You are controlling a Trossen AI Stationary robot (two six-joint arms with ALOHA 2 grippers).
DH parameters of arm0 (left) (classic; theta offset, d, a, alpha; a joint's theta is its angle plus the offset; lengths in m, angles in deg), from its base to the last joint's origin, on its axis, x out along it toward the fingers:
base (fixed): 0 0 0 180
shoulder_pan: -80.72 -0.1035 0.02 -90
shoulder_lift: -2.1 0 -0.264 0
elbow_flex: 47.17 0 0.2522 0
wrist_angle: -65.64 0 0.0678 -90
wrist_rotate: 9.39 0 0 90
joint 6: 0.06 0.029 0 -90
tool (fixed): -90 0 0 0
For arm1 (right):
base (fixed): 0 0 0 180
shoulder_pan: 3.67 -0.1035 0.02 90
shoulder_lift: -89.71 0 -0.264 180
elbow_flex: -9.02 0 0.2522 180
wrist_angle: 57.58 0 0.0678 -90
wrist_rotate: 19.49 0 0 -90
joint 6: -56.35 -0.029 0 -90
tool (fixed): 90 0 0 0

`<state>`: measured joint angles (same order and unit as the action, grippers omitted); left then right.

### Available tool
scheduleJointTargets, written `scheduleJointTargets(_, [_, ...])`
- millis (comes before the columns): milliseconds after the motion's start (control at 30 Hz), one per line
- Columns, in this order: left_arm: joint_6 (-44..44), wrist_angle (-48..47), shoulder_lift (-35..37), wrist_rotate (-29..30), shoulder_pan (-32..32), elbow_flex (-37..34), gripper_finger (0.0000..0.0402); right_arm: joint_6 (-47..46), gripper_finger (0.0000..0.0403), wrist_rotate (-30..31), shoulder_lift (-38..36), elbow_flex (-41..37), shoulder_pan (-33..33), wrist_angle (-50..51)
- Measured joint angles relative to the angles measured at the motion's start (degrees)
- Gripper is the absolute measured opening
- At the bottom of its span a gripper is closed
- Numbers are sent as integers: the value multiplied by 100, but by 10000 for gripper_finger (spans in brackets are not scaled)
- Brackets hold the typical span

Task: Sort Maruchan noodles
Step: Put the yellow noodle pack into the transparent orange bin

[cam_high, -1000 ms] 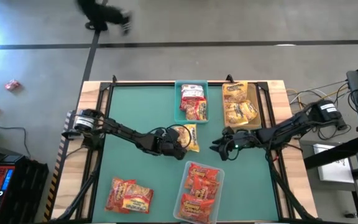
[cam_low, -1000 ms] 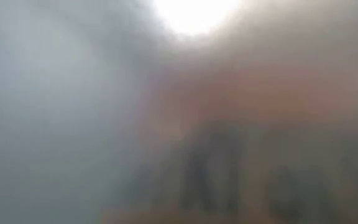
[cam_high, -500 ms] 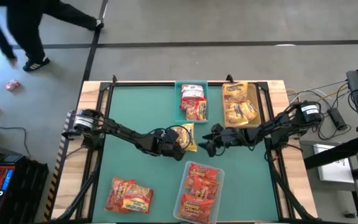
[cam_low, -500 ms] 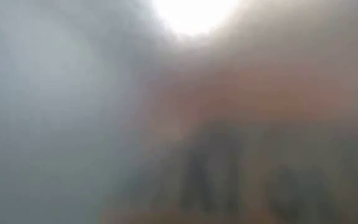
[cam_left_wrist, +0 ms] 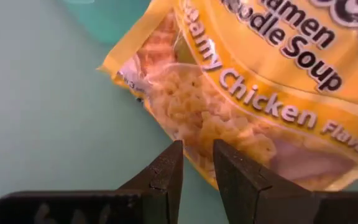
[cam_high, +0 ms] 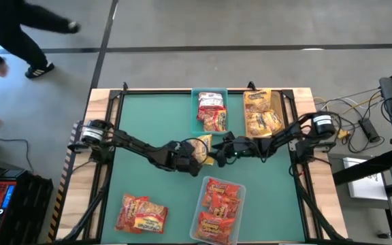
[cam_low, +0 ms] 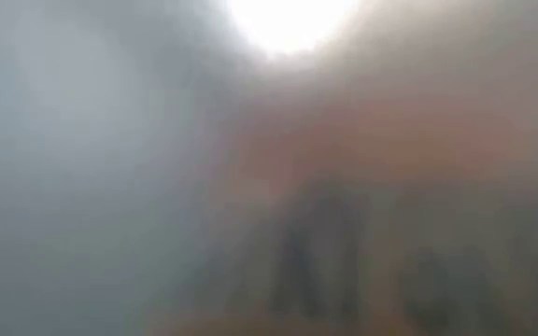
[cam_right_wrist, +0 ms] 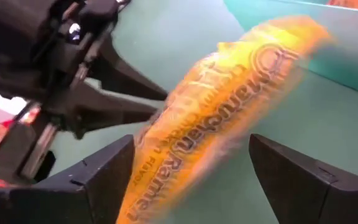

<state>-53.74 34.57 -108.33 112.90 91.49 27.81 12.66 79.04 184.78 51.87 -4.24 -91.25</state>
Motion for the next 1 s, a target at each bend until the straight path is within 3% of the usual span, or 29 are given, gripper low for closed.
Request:
scheduleJointTargets(600, [-33, 42, -55, 49, -4, -30, 75, 28, 295, 26, 763, 472, 97, -132])
scheduleJointTargets(1000, [-75, 92, 48, 106, 47, -27, 75, 102, 188, -16, 742, 543, 98, -182])
